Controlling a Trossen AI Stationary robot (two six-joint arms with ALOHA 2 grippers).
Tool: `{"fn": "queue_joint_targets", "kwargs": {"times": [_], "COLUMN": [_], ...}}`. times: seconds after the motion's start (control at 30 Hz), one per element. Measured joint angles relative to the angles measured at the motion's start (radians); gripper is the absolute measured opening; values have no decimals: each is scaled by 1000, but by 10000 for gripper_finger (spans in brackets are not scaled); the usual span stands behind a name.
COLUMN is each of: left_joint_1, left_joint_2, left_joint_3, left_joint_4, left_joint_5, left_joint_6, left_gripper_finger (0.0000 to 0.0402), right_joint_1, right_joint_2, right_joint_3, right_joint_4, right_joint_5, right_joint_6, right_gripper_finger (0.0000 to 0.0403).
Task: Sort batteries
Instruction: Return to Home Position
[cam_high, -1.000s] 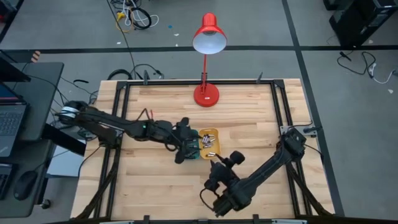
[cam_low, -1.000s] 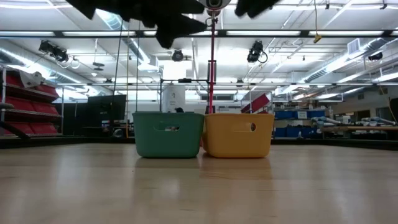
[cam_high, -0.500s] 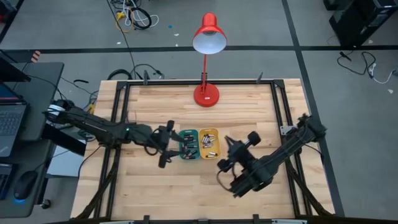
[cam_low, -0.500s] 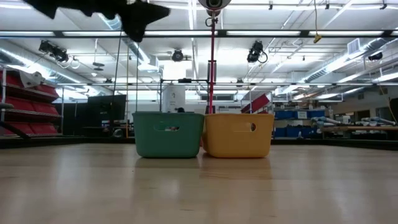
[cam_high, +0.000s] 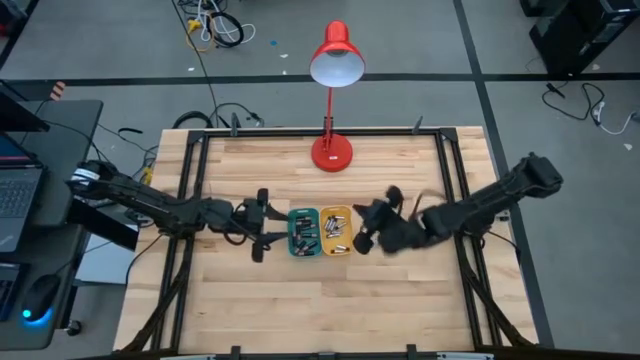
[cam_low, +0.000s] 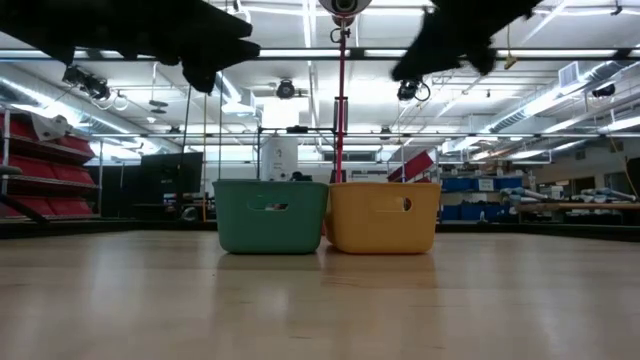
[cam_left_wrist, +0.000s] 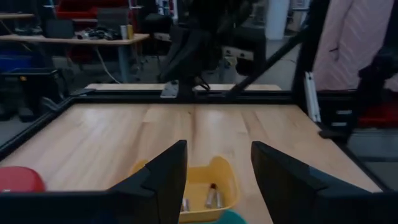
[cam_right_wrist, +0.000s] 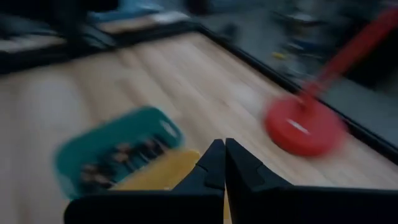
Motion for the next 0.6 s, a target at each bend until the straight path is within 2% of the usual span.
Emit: {"fn": "queue_joint_targets", "kwargs": {"times": [0.1,0.2,0.3,0.47,0.6], "left_joint_1": [20,33,33,42,79], "left_joint_2": [1,-2,-4,-21,-115], "left_joint_3": [1,1,1,1,1], "left_joint_4": [4,9,6,-25,-160], "left_joint_5": [-2,-6,-17,-26,-28], "left_joint_6": [15,72,98,101,100], "left_gripper_finger": [193,193,192,176,155], "right_joint_1": [-101,-179,-225,-255,-270], "right_joint_2": [-42,-80,-132,-278,-430], "right_joint_3": [-110,-190,-257,-357,-430], "right_joint_4": [333,509,603,636,634], "right_joint_5": [-195,-329,-412,-482,-533], "right_joint_6": [-240,-356,-417,-480,-490], "right_gripper_finger": [0,0,0,0,0]}}
